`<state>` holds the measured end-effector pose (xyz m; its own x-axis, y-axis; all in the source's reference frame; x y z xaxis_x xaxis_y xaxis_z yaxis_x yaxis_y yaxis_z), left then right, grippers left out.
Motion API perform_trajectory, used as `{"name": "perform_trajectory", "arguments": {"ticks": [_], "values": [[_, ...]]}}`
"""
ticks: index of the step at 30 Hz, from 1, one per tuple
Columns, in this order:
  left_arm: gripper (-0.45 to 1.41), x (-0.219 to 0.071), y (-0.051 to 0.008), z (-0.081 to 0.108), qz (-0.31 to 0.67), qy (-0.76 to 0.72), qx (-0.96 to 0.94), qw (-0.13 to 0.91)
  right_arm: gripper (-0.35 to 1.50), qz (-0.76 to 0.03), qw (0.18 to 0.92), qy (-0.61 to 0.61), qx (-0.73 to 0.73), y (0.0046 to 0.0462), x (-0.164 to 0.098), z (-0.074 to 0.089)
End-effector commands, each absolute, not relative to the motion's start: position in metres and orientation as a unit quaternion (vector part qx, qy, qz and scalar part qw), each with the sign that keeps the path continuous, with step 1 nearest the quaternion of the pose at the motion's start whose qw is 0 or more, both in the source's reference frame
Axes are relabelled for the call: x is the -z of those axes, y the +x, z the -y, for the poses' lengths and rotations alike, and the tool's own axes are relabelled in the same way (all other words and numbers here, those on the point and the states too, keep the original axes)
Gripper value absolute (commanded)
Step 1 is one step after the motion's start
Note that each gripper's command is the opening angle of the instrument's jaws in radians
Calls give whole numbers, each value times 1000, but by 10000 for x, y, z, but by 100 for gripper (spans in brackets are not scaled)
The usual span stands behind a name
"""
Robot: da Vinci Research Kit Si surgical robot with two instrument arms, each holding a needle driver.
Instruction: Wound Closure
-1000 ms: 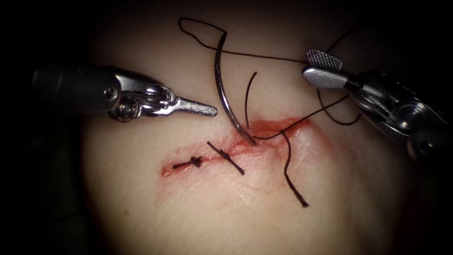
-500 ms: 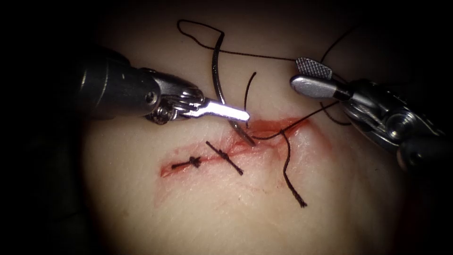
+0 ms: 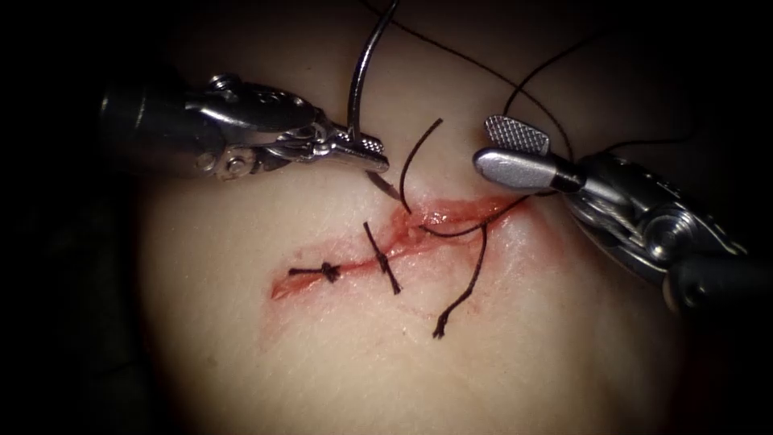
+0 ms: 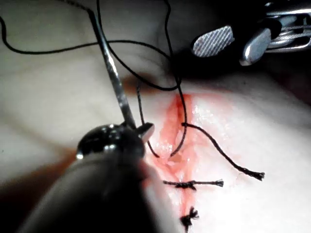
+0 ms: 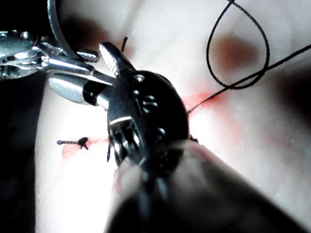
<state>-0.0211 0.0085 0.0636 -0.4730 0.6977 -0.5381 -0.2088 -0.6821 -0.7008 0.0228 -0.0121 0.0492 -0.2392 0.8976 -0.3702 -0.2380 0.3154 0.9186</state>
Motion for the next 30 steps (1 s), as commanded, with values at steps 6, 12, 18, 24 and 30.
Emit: {"name": "perform_trajectory", "arguments": {"ticks": [6, 12, 18, 24, 30], "values": [[-45, -609, -206, -105, 313, -460, -786, 270, 108, -596, 551, 279, -514, 237, -497, 124], [-45, -595, -191, -92, 396, -522, -710, 258, 106, -597, 550, 278, -514, 238, -500, 121], [-45, -603, -190, -58, 505, -632, -561, 176, 57, -629, 506, 290, -514, 240, -510, 111], [-45, -623, -212, -6, 554, -657, -463, 215, 22, -687, 347, 406, -494, 251, -527, 109], [-45, -622, -237, 13, 545, -665, -413, 299, 57, -693, 341, 478, -419, 285, -543, 125]]}}
